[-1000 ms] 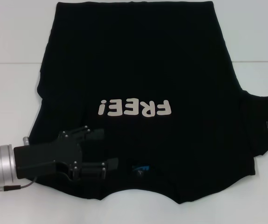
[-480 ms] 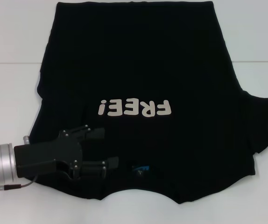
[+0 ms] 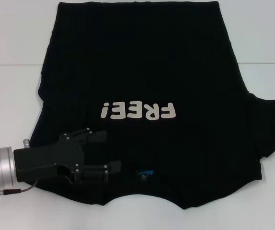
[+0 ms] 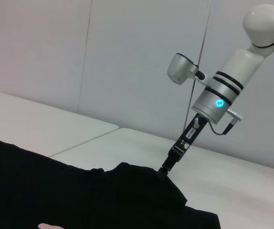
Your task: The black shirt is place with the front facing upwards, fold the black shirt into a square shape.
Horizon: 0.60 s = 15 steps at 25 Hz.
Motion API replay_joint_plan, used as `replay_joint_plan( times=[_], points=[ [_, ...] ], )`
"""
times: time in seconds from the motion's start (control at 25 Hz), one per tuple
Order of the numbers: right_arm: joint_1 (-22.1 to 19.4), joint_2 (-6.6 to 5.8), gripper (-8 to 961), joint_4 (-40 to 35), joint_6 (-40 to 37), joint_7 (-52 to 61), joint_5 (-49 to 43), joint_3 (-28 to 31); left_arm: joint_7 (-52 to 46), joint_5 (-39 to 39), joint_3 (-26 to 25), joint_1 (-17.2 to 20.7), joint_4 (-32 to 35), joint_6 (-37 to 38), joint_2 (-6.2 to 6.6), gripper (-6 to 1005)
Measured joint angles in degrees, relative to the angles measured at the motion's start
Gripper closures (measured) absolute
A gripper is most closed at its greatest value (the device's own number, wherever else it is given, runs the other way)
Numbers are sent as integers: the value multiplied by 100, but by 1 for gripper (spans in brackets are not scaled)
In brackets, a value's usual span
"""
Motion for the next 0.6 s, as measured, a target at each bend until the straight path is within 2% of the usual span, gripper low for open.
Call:
replay_joint_plan(
  times=[0.32, 0.6],
  points=[
    [-181, -79, 913, -483, -270, -52, 61, 145, -5, -2, 0, -13, 0, -1, 26, 78],
    [-349, -140, 913, -996, -699, -518, 321, 612, -48, -1, 0, -26, 21, -48, 35, 78]
  ],
)
